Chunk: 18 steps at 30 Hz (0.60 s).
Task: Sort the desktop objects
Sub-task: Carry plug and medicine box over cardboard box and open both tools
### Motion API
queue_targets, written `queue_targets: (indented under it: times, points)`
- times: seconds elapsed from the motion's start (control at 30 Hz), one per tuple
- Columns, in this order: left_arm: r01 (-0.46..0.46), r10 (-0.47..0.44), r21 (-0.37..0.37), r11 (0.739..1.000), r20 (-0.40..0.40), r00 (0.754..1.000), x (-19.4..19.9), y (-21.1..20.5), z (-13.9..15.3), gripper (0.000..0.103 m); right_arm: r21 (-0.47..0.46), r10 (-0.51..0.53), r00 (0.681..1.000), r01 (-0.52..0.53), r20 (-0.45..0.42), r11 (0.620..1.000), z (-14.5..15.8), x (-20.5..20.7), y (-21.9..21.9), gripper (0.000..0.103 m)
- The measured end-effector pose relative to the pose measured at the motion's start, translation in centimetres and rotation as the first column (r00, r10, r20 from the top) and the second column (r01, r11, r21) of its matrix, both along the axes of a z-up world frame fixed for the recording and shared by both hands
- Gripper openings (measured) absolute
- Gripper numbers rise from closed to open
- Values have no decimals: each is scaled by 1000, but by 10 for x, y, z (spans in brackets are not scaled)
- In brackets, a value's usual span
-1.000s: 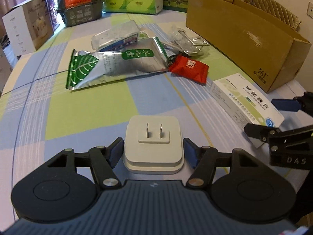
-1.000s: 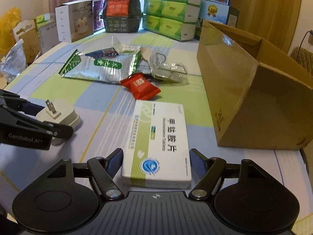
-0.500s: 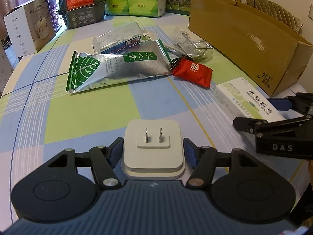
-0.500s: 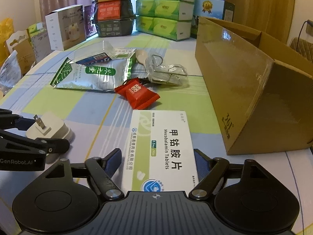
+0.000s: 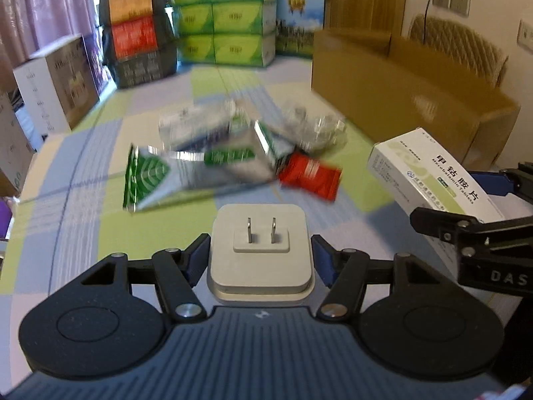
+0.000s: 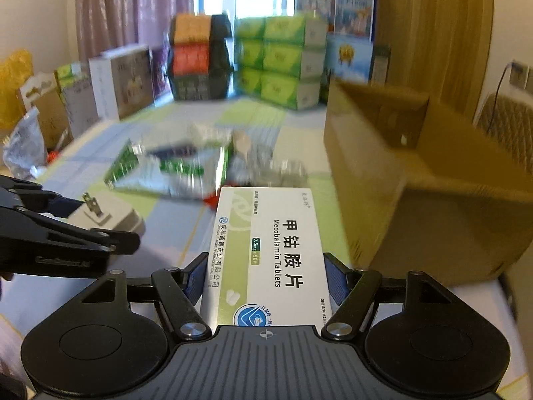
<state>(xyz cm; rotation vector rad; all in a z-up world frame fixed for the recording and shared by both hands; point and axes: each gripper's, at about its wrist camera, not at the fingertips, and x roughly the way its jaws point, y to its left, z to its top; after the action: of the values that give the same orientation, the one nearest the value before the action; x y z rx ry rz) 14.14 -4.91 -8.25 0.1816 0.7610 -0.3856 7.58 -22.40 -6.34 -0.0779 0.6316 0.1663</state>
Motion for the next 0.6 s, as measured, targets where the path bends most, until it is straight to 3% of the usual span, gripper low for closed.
queue_targets:
  times: [0.13, 0.3, 0.43, 0.6]
  points:
    - [14, -12, -32, 999, 37, 999, 3, -28, 42, 60, -1, -4, 997, 4, 78, 1000, 50, 3, -29, 68]
    - [72, -65, -94, 993, 78, 995, 20, -89, 88, 60, 26, -71, 996, 70, 48, 997, 92, 38, -99, 68]
    - [116, -107, -131, 985, 73, 992, 39, -142, 99, 60, -1, -129, 991, 129, 47, 992, 100, 65, -149, 68]
    - [159, -153, -123, 980, 54, 987, 63, -202, 91, 60, 3, -176, 984, 176, 34, 984, 92, 88, -195, 68]
